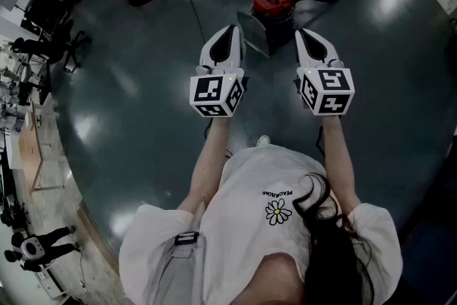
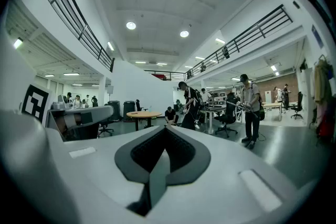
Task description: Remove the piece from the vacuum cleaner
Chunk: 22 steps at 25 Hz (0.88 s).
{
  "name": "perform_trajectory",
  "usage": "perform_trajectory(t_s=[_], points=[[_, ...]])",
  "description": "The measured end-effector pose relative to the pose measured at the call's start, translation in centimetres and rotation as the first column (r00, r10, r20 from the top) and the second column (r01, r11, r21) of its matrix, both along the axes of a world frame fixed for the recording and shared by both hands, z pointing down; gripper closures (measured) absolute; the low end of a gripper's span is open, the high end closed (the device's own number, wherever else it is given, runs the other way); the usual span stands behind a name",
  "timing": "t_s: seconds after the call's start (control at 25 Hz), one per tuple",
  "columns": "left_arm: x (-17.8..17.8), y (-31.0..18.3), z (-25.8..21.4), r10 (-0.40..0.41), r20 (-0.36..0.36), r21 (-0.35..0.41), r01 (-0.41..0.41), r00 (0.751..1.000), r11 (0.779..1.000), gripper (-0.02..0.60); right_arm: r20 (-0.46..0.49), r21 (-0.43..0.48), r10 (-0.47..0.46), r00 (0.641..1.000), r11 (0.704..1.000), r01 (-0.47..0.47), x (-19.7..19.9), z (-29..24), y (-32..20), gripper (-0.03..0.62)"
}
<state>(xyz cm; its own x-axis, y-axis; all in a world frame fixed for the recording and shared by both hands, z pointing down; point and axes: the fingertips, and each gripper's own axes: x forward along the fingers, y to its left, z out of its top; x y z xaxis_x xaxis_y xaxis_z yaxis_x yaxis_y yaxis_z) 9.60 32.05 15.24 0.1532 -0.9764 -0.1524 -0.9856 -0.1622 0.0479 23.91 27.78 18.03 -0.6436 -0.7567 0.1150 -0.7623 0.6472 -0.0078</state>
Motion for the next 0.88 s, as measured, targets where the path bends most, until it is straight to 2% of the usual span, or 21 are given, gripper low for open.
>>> perform_trajectory(t_s=[0.6, 0.88], points=[[0.4, -0.9, 1.3, 0.019, 0.000, -0.026, -0.019, 1.000, 0.999, 0.581, -0.009, -0.023, 0.023, 1.000, 0.999, -0.024, 1.0, 1.5, -0.7, 0.572], [-0.4, -1.3, 1.9, 0.008, 0.000, -0.044, -0.008, 1.000, 0.999, 0.581, 0.048, -0.039, -0.020, 0.999, 0.999, 0.022, 0.5, 1.6, -0.6, 0.571]])
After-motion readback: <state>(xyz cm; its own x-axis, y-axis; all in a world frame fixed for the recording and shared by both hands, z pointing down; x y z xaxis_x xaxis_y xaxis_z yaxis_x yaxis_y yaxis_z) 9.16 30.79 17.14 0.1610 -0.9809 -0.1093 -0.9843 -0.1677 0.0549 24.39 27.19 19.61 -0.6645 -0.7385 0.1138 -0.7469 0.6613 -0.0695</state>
